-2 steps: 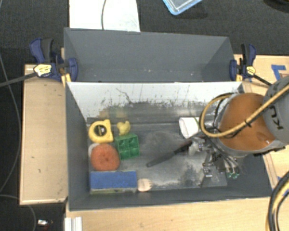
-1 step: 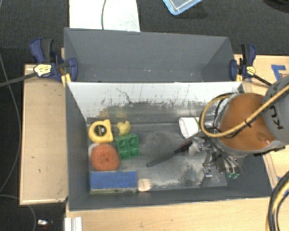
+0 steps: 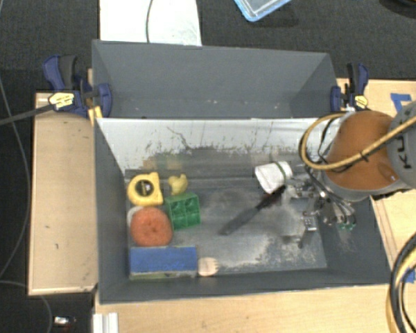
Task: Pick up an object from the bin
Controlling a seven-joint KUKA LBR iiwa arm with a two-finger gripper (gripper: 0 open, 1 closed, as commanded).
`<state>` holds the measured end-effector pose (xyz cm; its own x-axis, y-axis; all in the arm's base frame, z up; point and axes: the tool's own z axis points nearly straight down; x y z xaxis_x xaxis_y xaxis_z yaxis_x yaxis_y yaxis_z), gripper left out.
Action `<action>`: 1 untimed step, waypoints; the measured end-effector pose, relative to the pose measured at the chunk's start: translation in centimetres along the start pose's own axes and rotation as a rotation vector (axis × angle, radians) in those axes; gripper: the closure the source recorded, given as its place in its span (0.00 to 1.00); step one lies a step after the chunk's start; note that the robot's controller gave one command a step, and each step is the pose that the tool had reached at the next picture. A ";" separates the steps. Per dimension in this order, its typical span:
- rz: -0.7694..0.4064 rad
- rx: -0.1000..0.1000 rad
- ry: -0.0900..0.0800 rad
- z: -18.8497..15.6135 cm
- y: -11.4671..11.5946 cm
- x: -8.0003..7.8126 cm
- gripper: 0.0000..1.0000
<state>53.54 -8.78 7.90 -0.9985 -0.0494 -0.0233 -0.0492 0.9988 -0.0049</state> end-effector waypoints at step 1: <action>0.035 -0.002 0.000 -1.2 -1.5 -1.6 0.00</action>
Offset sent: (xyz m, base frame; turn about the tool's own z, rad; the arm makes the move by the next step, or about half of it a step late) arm 0.0146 0.0209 0.0465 0.0448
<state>55.19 -10.22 9.18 -0.9996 -0.0146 -0.0239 -0.0146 0.9999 -0.0026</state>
